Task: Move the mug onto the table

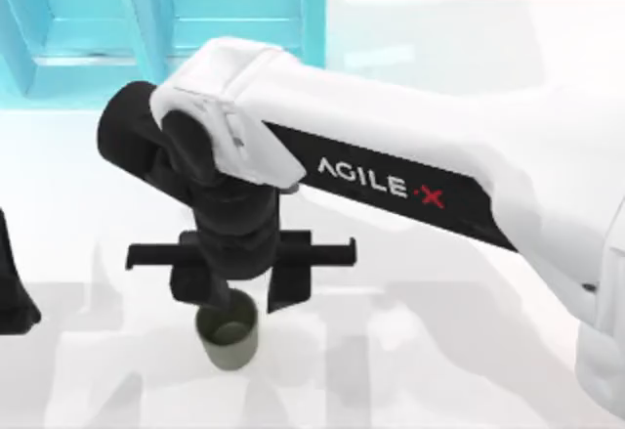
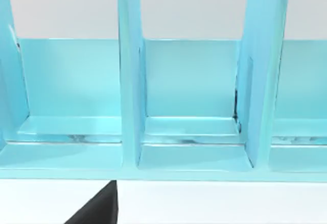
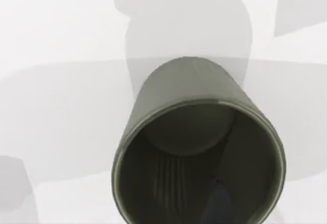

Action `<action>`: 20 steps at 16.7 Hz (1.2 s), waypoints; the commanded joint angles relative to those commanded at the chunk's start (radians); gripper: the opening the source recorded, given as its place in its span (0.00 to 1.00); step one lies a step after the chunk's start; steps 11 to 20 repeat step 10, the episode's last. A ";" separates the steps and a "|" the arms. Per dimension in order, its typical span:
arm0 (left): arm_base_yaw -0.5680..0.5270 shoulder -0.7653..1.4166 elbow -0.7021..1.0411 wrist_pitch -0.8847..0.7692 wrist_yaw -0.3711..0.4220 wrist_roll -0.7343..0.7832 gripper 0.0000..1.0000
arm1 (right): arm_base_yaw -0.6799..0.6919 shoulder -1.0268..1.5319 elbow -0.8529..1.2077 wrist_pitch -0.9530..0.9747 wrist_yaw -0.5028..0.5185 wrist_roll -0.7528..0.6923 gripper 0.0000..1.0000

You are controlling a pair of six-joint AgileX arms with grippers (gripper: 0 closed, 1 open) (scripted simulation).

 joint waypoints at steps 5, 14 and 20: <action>0.000 0.000 0.000 0.000 0.000 0.000 1.00 | 0.000 0.000 0.000 0.000 0.000 0.000 1.00; 0.000 0.000 0.000 0.000 0.000 0.000 1.00 | 0.000 0.000 0.000 0.000 0.000 0.000 1.00; 0.000 0.000 0.000 0.000 0.000 0.000 1.00 | 0.000 0.000 0.000 0.000 0.000 0.000 1.00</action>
